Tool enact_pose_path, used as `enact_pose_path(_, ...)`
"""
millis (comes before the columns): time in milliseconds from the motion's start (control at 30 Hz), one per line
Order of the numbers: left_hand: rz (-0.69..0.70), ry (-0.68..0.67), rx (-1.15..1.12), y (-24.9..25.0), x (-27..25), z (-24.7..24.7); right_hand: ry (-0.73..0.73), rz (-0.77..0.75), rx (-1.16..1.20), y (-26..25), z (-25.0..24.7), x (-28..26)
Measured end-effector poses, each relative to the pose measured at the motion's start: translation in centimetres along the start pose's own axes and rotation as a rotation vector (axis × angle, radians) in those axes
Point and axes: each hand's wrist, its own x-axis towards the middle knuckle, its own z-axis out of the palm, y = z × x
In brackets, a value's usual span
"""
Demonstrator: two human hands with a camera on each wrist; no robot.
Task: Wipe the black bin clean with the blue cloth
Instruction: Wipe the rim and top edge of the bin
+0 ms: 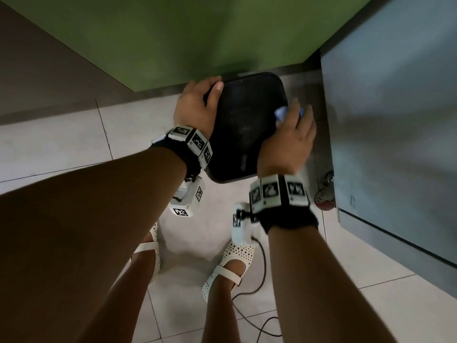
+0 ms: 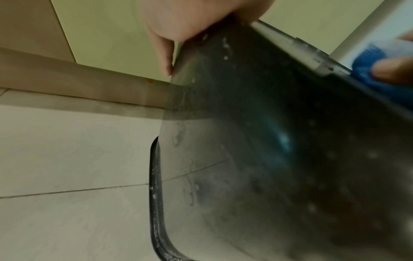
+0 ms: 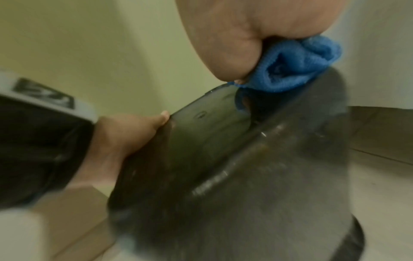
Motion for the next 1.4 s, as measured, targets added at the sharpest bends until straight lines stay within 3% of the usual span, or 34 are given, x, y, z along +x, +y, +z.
enact_pose_path(100,0.018,0.004,0.013,0.0,0.0,0.0,0.003,0.04,-0.019,0.8,0.0,-1.4)
enact_pose_path(233,0.034,0.032,0.013,0.3,-0.4,0.2,0.005,0.14,0.024,-1.1,0.5,0.6)
enact_pose_path(433,0.032,0.05,-0.001,0.6,-0.7,0.6,0.001,-0.009,0.017,-3.8,0.9,3.2)
enact_pose_path(567,0.014,0.063,-0.012,0.8,-1.0,0.7,0.077,0.284,0.176,-1.5,0.7,1.9)
enact_pose_path(633,0.012,0.056,-0.001,0.8,-1.3,0.5,0.095,0.35,0.19,-1.3,0.6,2.0)
enact_pose_path(700,-0.031,0.046,0.026,0.7,-2.0,0.0,0.049,0.251,0.142,-1.5,0.7,2.5)
enact_pose_path(800,-0.188,0.049,0.049,0.6,-4.3,-1.1,0.027,-0.046,0.125,-1.1,0.5,2.8)
enact_pose_path(867,-0.323,-0.003,0.07,0.2,-6.3,-1.9,-0.058,-0.241,0.161,-0.6,0.0,3.1)
enact_pose_path(933,-0.383,-0.071,0.103,0.0,-6.9,-2.6,-0.171,-0.339,0.198,-0.5,-0.5,3.4)
enact_pose_path(1100,-0.13,-0.165,-0.002,1.0,-2.0,-1.4,-0.128,-0.369,0.145,-1.5,0.1,3.3)
enact_pose_path(1167,-0.107,-0.195,-0.004,0.8,-0.5,-0.6,-0.083,-0.345,0.093,-2.7,0.5,3.3)
enact_pose_path(1400,-0.08,-0.114,-0.218,-0.3,-0.8,-0.6,-0.228,-0.453,0.011,-8.0,1.9,2.4)
